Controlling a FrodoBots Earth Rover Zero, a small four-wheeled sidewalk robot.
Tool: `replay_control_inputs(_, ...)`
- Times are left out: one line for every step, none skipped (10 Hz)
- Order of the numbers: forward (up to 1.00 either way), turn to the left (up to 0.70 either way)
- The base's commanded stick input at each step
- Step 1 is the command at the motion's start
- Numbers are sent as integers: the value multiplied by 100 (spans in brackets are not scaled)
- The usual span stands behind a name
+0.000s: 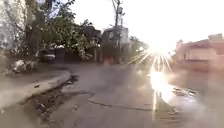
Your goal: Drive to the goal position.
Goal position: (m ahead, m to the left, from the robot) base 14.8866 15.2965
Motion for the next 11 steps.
replay_control_inputs(100, 0)
replay_control_inputs(100, 0)
replay_control_inputs(100, 0)
replay_control_inputs(100, 0)
replay_control_inputs(100, 0)
replay_control_inputs(100, 0)
replay_control_inputs(100, 0)
replay_control_inputs(100, 0)
replay_control_inputs(100, 0)
replay_control_inputs(100, 0)
replay_control_inputs(100, 0)
